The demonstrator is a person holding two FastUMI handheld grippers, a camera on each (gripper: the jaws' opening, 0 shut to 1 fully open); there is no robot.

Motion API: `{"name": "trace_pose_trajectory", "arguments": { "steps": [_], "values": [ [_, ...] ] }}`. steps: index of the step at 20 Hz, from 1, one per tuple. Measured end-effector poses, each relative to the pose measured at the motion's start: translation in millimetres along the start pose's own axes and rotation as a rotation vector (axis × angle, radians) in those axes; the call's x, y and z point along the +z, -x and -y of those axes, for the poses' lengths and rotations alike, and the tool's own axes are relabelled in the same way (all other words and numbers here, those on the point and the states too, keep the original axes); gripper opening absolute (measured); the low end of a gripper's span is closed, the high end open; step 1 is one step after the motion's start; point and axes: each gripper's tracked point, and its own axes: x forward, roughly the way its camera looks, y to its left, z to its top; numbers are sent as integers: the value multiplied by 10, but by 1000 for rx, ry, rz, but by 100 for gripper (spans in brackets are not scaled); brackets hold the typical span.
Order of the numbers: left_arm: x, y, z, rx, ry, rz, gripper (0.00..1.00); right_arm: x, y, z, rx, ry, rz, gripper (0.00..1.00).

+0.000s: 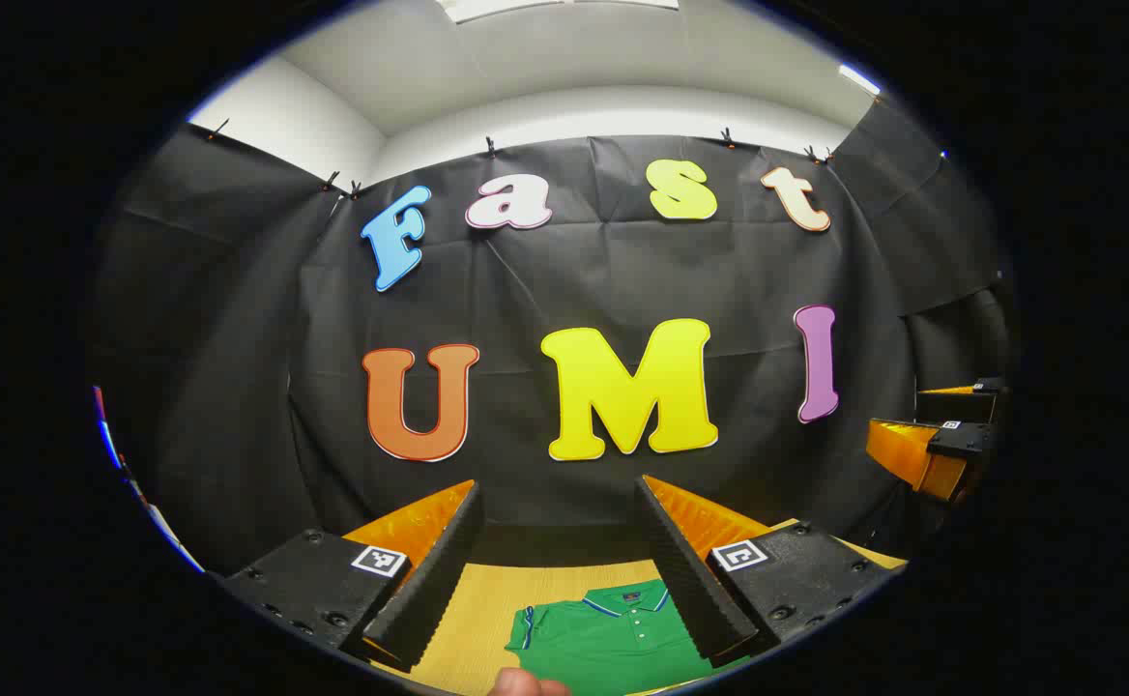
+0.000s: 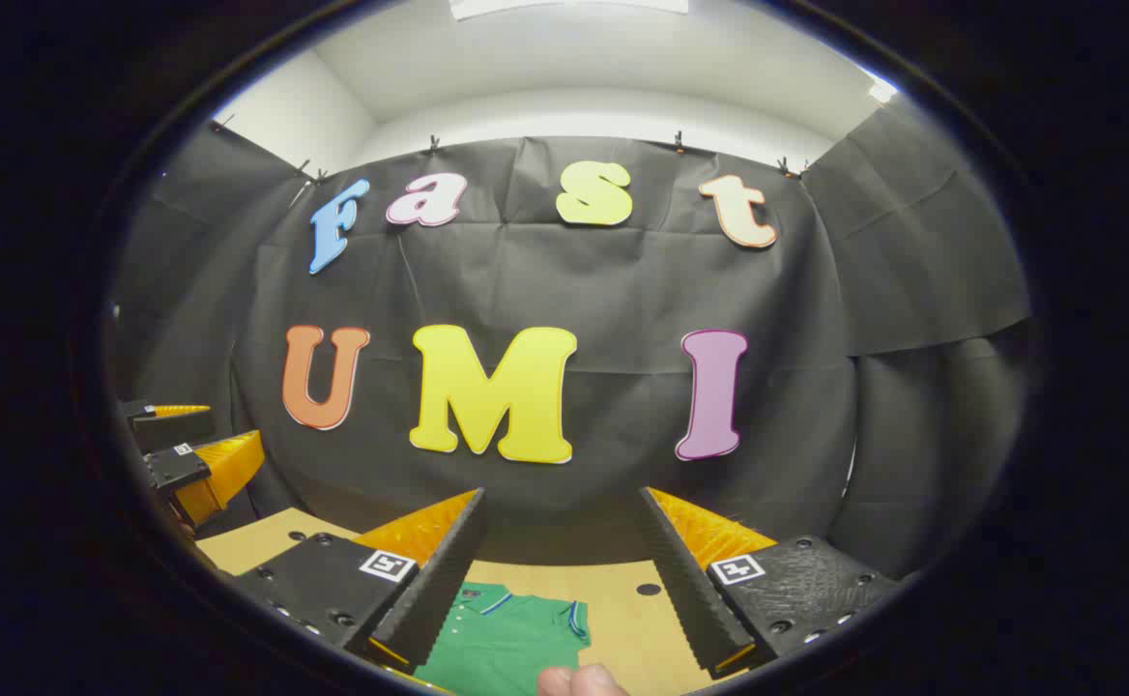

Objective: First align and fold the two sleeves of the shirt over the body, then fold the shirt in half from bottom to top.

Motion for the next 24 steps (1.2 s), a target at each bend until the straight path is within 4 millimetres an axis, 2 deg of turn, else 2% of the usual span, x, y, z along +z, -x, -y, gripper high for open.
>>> {"name": "trace_pose_trajectory", "arguments": {
  "steps": [7,20,24],
  "values": [
    [-69,2,36,1,7,-25,99,-55,-39,83,-4,-6,-19,96],
    [-76,29,50,1,-6,-33,99,-89,-39,40,32,29,-31,95],
    [-150,34,76,-1,5,-48,99,-233,-94,68,47,22,-70,95]
  ]
}}
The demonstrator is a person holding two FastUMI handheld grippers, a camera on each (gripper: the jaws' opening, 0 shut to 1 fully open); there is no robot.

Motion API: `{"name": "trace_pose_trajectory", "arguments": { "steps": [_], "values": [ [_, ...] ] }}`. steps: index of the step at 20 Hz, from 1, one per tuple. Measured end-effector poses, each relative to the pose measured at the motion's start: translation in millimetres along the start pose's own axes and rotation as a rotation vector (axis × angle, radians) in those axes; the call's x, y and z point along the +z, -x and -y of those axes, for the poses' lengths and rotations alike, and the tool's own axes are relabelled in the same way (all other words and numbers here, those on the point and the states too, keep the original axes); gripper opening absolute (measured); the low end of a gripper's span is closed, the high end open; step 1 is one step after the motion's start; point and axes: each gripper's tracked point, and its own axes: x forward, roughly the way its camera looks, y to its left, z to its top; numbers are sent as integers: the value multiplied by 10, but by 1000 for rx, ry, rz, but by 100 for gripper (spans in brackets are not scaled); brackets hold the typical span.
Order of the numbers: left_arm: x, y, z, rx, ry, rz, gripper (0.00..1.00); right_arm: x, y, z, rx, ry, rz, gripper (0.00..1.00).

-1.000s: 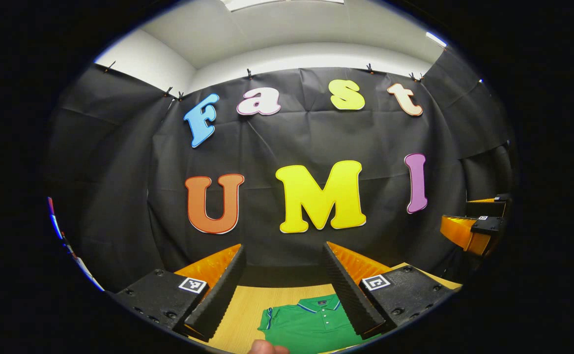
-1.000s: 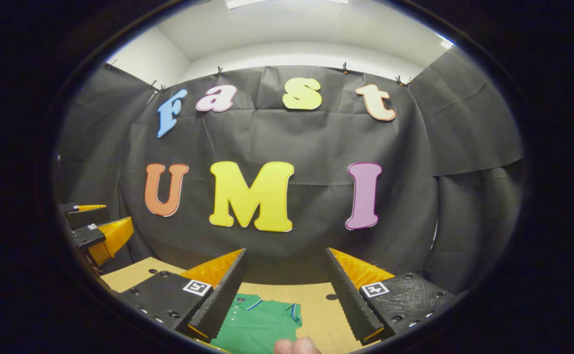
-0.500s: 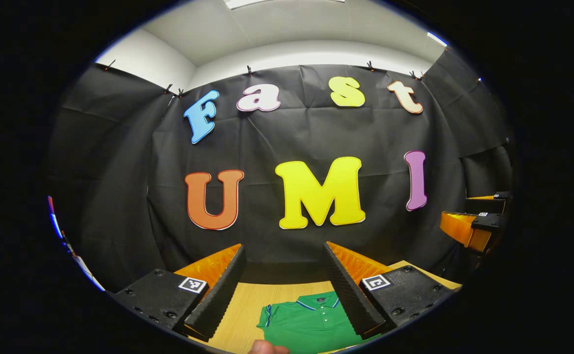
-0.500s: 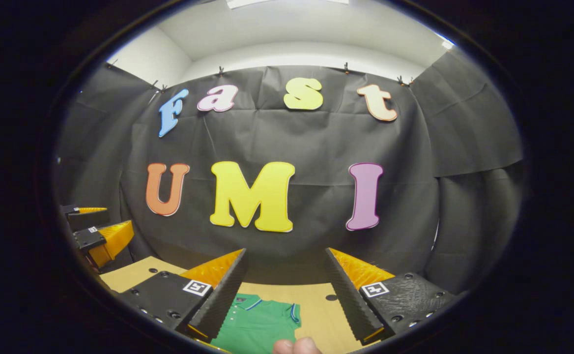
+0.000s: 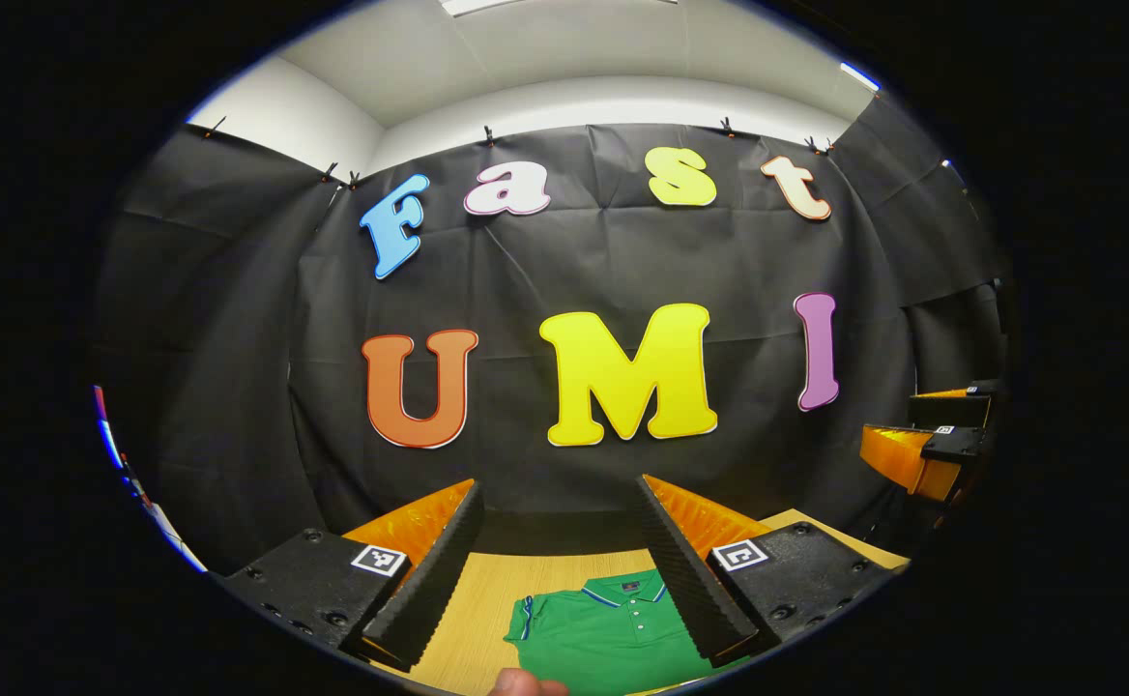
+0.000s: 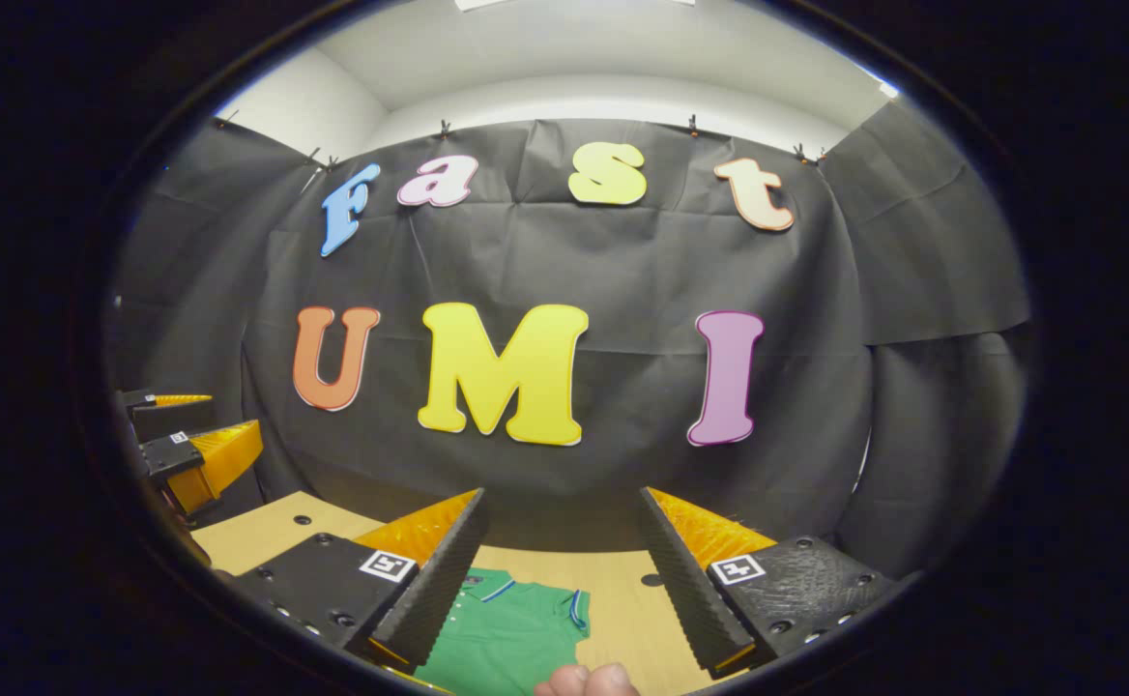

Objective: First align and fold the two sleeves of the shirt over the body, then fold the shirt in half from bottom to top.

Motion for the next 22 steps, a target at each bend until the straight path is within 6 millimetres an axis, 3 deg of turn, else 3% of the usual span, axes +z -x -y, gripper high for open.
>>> {"name": "trace_pose_trajectory", "arguments": {
  "steps": [7,11,16,22],
  "values": [
    [-125,-1,23,5,10,-25,99,-822,-372,165,27,49,-157,95],
    [-157,2,3,13,8,-35,99,-1445,-702,197,58,55,-267,97],
    [-188,-25,-131,49,-14,-43,99,-2411,-1175,274,101,44,-468,96],
    [-147,-34,-330,126,-50,-39,99,-3192,-1682,356,102,39,-602,95]
  ]
}}
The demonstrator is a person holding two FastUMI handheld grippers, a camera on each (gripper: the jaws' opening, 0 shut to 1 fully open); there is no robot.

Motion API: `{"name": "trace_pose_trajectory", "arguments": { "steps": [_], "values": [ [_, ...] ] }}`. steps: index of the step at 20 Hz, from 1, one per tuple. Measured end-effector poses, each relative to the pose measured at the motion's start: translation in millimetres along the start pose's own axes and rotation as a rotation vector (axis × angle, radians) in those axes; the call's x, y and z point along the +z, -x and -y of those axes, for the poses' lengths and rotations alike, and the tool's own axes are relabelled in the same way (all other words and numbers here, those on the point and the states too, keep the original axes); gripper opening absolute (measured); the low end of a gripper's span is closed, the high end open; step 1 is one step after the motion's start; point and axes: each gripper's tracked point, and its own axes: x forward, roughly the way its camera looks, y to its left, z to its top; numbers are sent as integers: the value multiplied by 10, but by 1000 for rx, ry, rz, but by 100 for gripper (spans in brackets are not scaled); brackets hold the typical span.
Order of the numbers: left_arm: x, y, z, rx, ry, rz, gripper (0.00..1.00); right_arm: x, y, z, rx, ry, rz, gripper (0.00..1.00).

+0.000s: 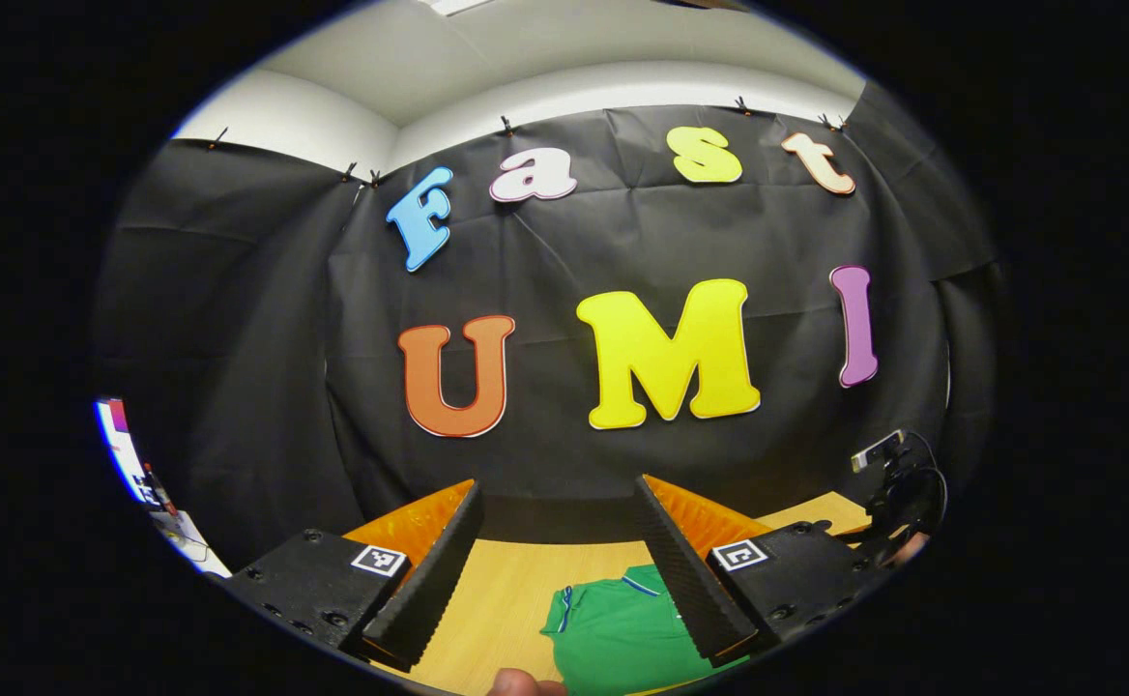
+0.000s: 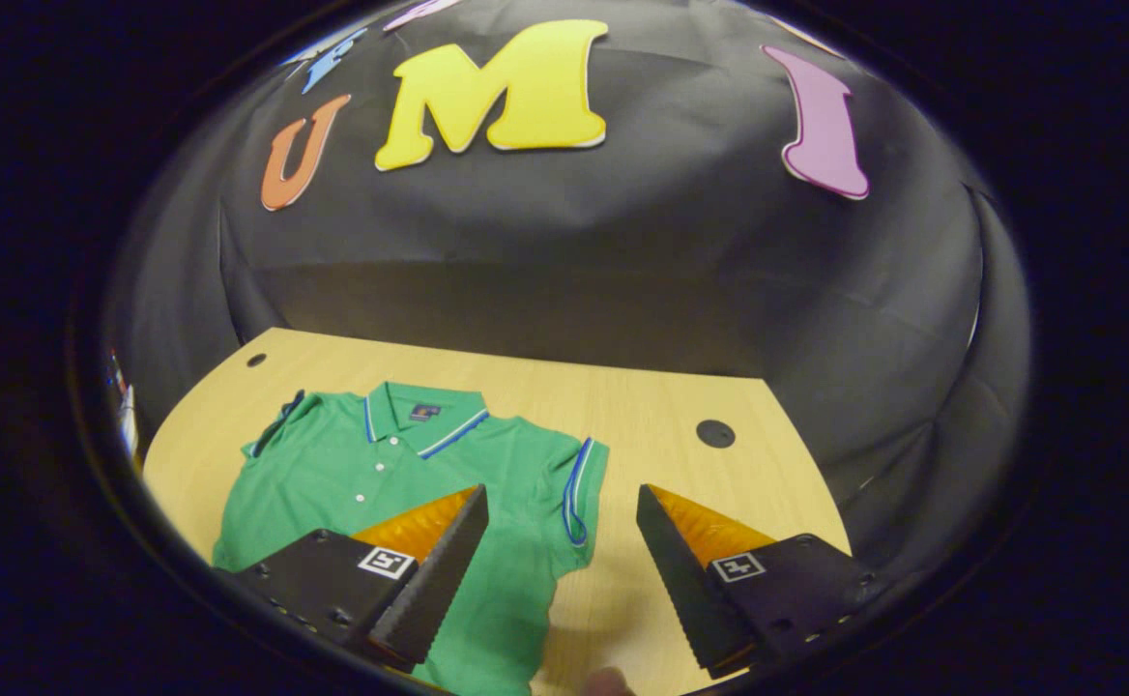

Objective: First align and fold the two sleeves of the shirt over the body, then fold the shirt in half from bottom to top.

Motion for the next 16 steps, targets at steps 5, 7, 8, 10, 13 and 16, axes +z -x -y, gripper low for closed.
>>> {"name": "trace_pose_trajectory", "arguments": {
  "steps": [5,7,8,10,13,16],
  "values": [
    [-84,-20,-31,22,8,-23,99,-356,-556,44,8,8,-96,95],
    [-118,-56,-36,35,5,-35,99,-452,-692,73,14,2,-127,96],
    [-164,-64,-49,40,-1,-45,99,-482,-752,85,13,6,-134,96],
    [-181,-77,-47,45,-3,-50,99,-525,-818,131,2,9,-159,87],
    [-172,-106,-13,40,-9,-51,99,-588,-876,134,20,-17,-193,66],
    [-192,-165,64,33,-15,-55,99,-616,-914,156,31,-5,-201,50]
  ]
}}
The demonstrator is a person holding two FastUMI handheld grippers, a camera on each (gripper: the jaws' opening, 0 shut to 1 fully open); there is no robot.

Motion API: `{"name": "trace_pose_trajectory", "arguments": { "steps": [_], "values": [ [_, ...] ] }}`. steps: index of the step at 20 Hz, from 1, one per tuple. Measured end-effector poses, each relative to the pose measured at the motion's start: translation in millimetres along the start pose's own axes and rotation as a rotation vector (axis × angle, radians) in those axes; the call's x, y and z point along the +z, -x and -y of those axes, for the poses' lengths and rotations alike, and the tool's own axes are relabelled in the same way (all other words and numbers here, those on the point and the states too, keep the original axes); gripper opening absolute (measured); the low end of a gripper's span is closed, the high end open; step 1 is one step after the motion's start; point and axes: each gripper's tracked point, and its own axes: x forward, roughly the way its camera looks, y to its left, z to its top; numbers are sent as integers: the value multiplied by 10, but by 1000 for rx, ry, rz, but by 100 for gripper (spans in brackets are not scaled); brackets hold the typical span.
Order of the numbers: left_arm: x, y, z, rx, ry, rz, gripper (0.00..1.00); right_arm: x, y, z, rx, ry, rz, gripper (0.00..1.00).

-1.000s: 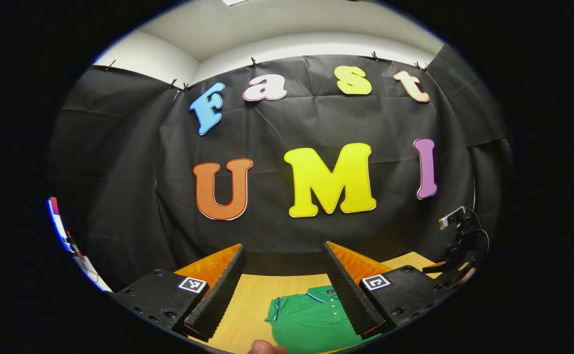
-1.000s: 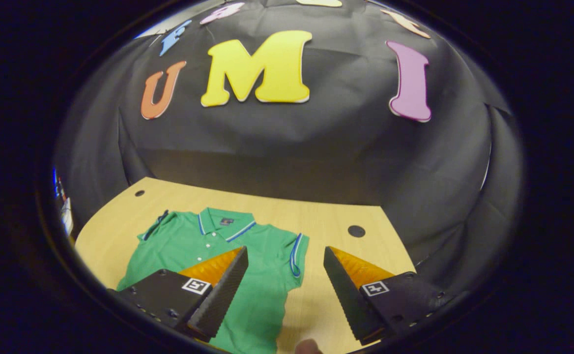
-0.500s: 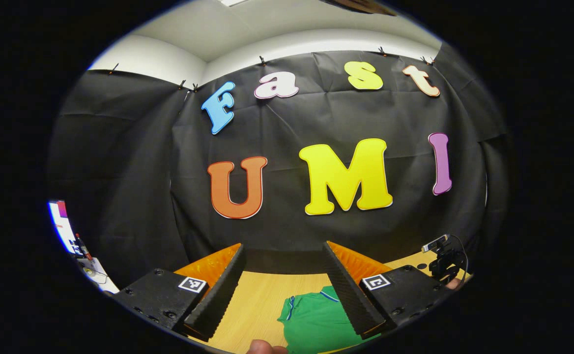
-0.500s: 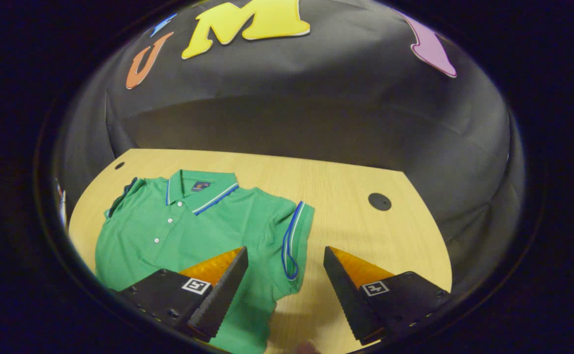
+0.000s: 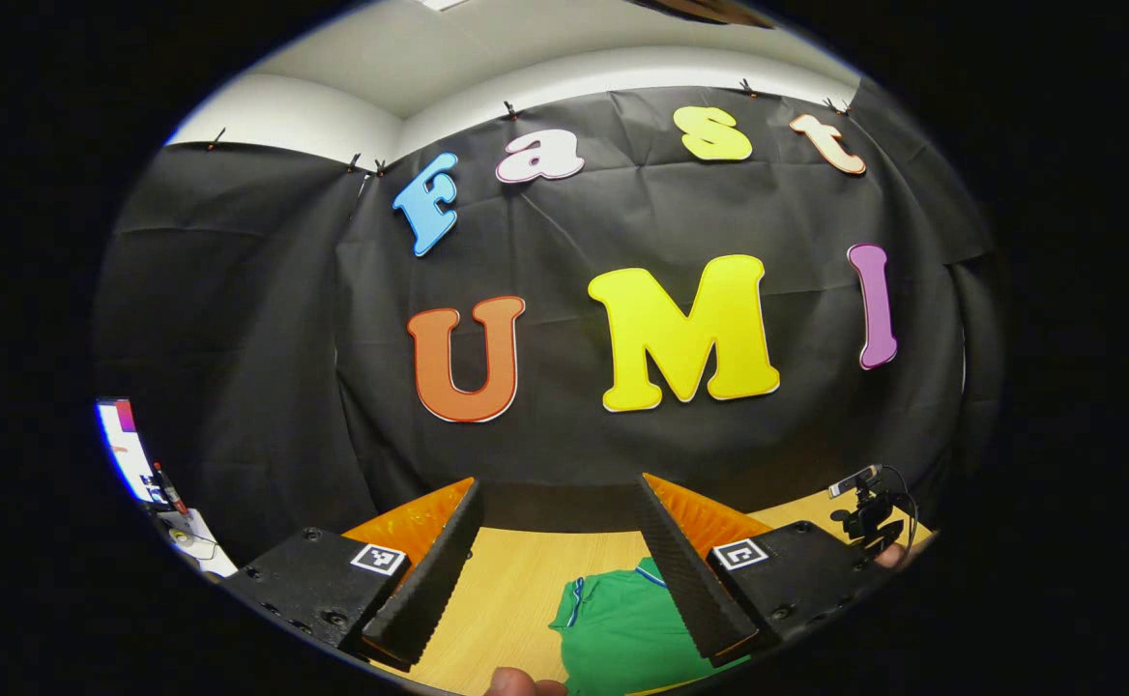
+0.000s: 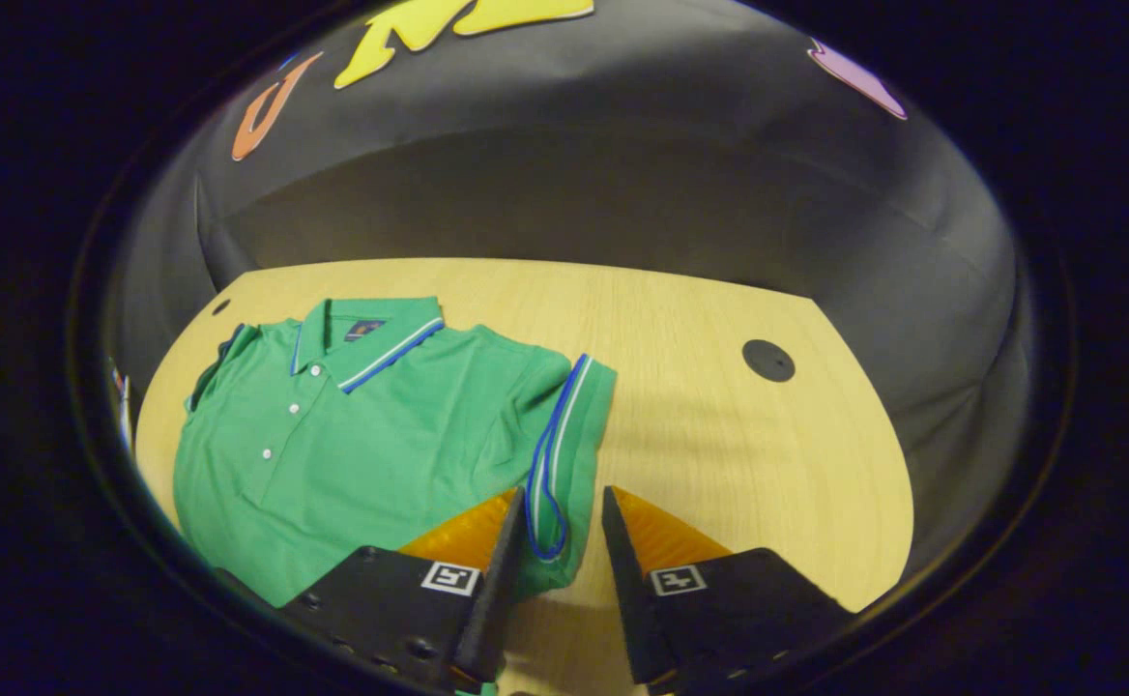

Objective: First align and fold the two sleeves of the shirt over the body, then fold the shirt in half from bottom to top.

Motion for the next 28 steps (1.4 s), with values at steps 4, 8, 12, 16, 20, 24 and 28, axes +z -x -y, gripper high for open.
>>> {"name": "trace_pose_trajectory", "arguments": {
  "steps": [4,8,12,16,20,24,28],
  "values": [
    [12,1,103,-20,-8,3,99,-23,-41,53,5,6,-13,12],
    [39,7,178,-39,-9,8,99,71,60,140,-16,-31,-4,0],
    [34,23,186,-43,4,11,99,316,275,18,1,-90,49,0],
    [22,57,132,-36,15,13,99,536,436,-416,35,-76,89,0],
    [-11,98,-26,-11,22,9,99,562,443,-979,72,-40,69,0],
    [-100,138,-243,23,19,-15,99,465,345,-1430,111,-36,22,0],
    [-185,134,-399,37,26,-35,99,337,289,-1811,163,-51,-36,6]
  ]
}}
